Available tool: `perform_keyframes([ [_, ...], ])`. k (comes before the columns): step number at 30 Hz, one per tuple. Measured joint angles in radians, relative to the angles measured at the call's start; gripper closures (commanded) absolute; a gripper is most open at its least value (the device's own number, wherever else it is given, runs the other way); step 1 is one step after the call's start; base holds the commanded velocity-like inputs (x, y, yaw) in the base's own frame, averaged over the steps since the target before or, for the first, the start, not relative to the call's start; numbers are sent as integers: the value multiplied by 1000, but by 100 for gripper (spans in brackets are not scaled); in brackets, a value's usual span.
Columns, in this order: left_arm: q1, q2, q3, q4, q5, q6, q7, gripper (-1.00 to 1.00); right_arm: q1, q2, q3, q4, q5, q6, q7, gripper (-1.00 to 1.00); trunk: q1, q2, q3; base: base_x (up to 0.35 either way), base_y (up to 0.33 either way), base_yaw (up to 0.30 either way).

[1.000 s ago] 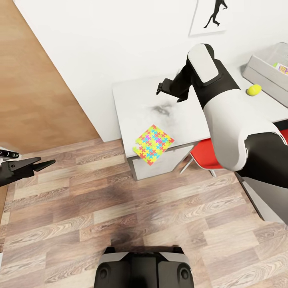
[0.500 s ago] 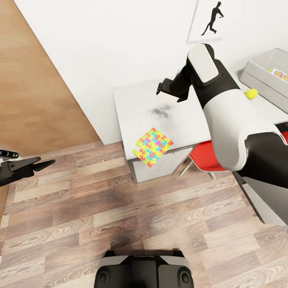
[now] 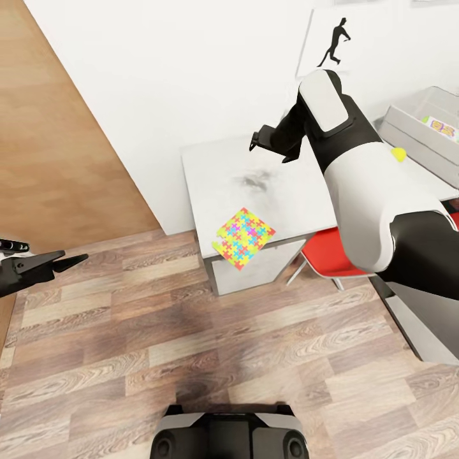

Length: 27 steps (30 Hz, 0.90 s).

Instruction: Put all the toys in the child's room - the three board games (two on the bed and one on the table), the two jigsaw puzzles on the table, and the tennis ball on the table - inside the toy box on the table in the child's room.

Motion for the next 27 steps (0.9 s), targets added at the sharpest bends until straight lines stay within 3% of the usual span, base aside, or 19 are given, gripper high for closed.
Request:
perform_keyframes([
  [27, 0, 0, 1, 0, 0, 0, -1, -100, 0, 0, 0, 0, -1, 0, 0, -100, 0, 0, 45, 0, 0, 0],
])
